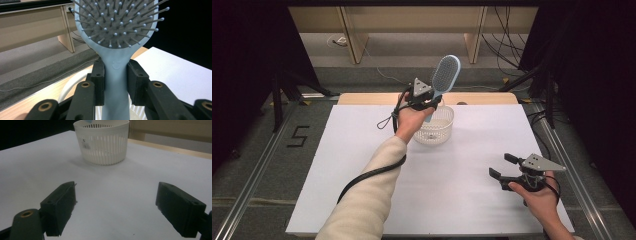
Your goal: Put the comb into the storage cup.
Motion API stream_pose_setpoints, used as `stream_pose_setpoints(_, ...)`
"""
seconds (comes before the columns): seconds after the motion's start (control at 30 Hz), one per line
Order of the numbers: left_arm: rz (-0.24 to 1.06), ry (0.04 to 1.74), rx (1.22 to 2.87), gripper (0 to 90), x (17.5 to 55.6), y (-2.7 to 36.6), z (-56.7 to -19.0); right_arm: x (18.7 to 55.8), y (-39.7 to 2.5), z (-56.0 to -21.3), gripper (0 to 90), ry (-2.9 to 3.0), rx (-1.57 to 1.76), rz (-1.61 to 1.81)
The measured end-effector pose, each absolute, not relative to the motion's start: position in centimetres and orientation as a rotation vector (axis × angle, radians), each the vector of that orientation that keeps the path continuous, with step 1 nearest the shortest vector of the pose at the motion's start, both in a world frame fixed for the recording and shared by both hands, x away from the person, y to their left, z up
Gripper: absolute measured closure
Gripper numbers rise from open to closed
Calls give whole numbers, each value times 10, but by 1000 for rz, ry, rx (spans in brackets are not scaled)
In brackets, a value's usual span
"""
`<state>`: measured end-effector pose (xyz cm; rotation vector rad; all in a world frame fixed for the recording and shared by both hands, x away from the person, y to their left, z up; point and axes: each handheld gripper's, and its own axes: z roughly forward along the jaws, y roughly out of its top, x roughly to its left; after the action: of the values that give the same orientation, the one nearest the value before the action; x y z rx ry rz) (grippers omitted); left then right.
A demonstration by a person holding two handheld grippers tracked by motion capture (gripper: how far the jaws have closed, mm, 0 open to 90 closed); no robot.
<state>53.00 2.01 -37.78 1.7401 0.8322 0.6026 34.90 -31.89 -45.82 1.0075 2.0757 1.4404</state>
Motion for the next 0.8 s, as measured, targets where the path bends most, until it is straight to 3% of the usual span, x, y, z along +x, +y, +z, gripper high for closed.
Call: stream_pose_setpoints(0.8, 608, 808, 1753, 695, 530, 20, -384, 349, -319, -458, 174, 2077, 1005, 1441)
